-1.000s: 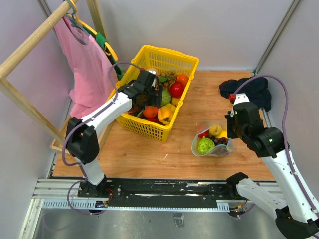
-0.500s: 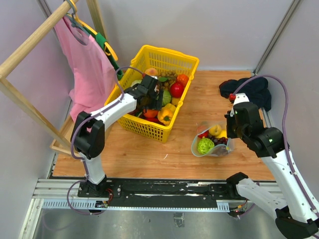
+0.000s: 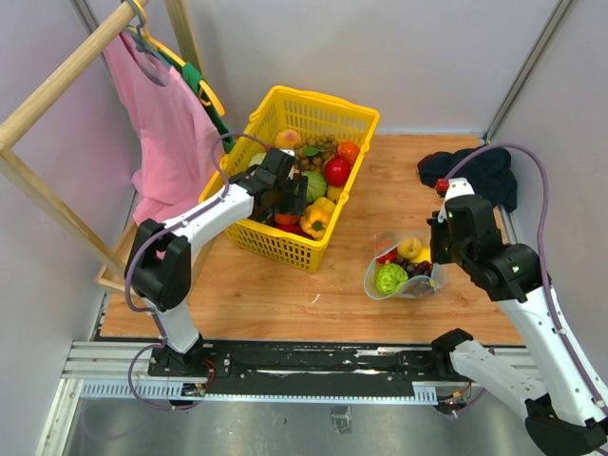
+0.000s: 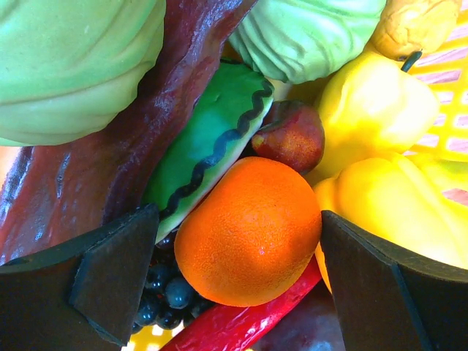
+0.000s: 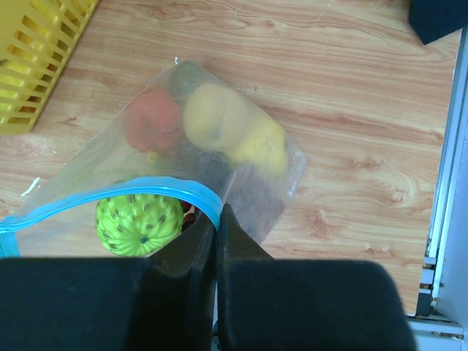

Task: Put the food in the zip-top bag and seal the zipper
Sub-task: Pick up the fake fruit from the bin.

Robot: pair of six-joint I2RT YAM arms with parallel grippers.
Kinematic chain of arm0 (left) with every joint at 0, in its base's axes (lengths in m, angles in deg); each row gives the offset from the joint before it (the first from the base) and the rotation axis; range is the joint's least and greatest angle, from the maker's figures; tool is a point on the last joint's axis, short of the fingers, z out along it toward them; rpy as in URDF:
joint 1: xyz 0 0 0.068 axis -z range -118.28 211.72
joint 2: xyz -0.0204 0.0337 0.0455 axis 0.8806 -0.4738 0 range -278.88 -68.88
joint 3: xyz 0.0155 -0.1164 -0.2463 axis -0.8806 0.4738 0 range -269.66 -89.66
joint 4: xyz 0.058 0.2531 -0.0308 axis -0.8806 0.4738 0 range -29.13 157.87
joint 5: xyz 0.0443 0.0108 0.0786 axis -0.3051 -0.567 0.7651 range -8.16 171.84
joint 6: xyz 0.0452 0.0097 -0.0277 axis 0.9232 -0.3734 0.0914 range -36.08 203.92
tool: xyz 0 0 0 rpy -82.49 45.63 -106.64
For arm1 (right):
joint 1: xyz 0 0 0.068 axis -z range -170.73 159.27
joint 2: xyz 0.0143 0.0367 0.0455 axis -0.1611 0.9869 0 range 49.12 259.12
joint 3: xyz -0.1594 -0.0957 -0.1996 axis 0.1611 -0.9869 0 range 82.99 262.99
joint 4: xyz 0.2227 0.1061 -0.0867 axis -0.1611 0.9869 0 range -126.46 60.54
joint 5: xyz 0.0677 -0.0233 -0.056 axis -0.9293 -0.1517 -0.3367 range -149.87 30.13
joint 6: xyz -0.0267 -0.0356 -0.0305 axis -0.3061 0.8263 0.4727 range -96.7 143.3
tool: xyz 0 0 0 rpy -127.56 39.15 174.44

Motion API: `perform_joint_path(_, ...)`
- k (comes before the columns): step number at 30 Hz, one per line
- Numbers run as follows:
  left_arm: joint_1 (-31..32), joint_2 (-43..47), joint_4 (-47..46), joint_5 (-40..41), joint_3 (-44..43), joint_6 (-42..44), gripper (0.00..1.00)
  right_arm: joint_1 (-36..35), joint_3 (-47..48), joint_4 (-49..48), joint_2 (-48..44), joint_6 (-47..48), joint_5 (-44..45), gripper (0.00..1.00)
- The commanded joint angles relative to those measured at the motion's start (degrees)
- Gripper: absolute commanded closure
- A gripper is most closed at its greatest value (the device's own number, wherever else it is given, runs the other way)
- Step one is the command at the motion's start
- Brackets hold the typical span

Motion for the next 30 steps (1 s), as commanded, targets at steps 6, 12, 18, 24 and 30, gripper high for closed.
perform_joint_path(6,-0.28,-3.24,-1.65,-2.74,1.79,-0.94,0.1,1.33,-0.16,-2.07,-1.62,-1.57,-1.01,0.99)
perform_joint_path(12,-0.32,-0.32,-2.13,-3.86,2.82,-0.6,0.23,1.39,0.05,-1.96,-2.13,-1.75,-0.74,0.99)
perform_joint_path(18,-0.32,4.99,-1.67,-4.07,3.13,-0.05,0.53,1.39,0.13,-1.93,-2.15,-1.86,-0.73,0.99)
perform_joint_path(24,-0.25,8.72,-0.88,-4.14,3.1,0.43,0.73,1.36,0.29,-2.02,-2.15,-2.05,-0.86,0.99)
perform_joint_path(30,-0.27,13.13,0.04,-0.28,2.39,0.78,0.79,1.37,0.51,-2.02,-2.15,-2.22,-0.91,0.99)
